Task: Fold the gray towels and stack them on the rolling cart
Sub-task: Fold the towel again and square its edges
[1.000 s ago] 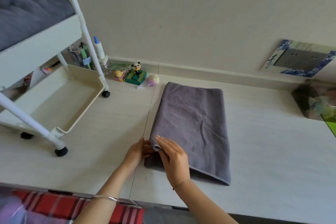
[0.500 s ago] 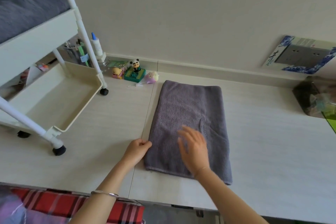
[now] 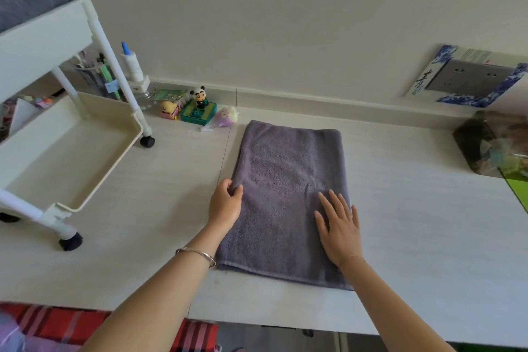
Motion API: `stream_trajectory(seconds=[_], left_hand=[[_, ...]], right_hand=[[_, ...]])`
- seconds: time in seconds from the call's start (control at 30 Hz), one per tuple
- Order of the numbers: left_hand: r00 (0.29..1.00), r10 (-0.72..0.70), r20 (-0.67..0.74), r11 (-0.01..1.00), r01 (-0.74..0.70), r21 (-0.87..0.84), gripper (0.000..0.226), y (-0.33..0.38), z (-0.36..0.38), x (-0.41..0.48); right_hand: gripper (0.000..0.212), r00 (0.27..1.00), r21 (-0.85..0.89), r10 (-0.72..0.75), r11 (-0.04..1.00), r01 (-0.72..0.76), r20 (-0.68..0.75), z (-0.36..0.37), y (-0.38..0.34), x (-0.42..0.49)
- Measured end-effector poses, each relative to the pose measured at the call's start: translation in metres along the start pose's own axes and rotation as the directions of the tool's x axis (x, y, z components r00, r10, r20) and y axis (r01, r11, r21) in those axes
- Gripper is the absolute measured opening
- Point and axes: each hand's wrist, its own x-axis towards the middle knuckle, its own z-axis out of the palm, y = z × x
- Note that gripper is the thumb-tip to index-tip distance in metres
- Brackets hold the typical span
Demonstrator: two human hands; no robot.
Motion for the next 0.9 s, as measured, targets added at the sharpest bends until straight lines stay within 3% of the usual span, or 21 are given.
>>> stream_trajectory(seconds=[0.13, 0.2, 0.23, 0.3, 0.37, 0.4, 0.5, 0.6, 0.73, 0.9], left_hand=[[0.997, 0.004, -0.076, 0.998, 0.001, 0.067, 0.010, -0.007, 0.005, -0.003], [0.974, 0.185, -0.131, 0.953, -0.145, 0.265, 0.025, -0.006, 0.011, -0.002], [0.938, 0.325, -0.119, 0.885, -0.257, 0.389, 0.036, -0.005, 0.016, 0.002], [0.847, 0.530, 0.046, 0.701, -0.468, 0.537, 0.050, 0.005, 0.028, 0.007], [0.800, 0.529, 0.282, 0.561, -0.580, 0.591, 0.054, 0.018, 0.045, 0.013], [0.799, 0.481, 0.360, 0.541, -0.594, 0.596, 0.053, 0.020, 0.054, 0.015], [0.833, 0.405, 0.377, 0.543, -0.551, 0.634, 0.056, 0.014, 0.068, 0.025], [0.862, 0.410, 0.299, 0.523, -0.491, 0.697, 0.070, 0.004, 0.070, 0.032], [0.933, 0.320, 0.162, 0.621, -0.336, 0.708, 0.078, 0.007, 0.070, 0.048], [0.975, 0.214, 0.065, 0.682, -0.197, 0.704, 0.072, 0.019, 0.068, 0.059]], right_hand=[[0.067, 1.000, -0.001, -0.006, 1.000, 0.006, 0.012, 0.001, -0.001, 0.003], [0.051, 0.996, 0.132, 0.026, 0.991, -0.015, -0.082, -0.003, -0.007, 0.011], [0.047, 0.992, 0.177, 0.023, 0.984, -0.001, -0.122, -0.004, -0.011, 0.019], [0.055, 0.987, 0.169, -0.025, 0.984, 0.051, -0.156, -0.005, -0.023, 0.034], [0.066, 0.990, 0.112, -0.079, 0.989, 0.092, -0.114, -0.001, -0.034, 0.050], [0.070, 0.993, 0.084, -0.100, 0.991, 0.106, -0.066, 0.002, -0.038, 0.056], [0.072, 0.989, 0.012, -0.143, 0.990, 0.142, 0.037, 0.012, -0.033, 0.067], [0.076, 0.997, 0.009, -0.083, 0.996, 0.083, 0.006, 0.015, -0.015, 0.071], [0.078, 0.999, 0.004, 0.041, 0.999, -0.040, -0.008, 0.011, 0.013, 0.082], [0.061, 0.996, 0.045, 0.080, 0.996, -0.082, 0.027, 0.000, 0.025, 0.088]])
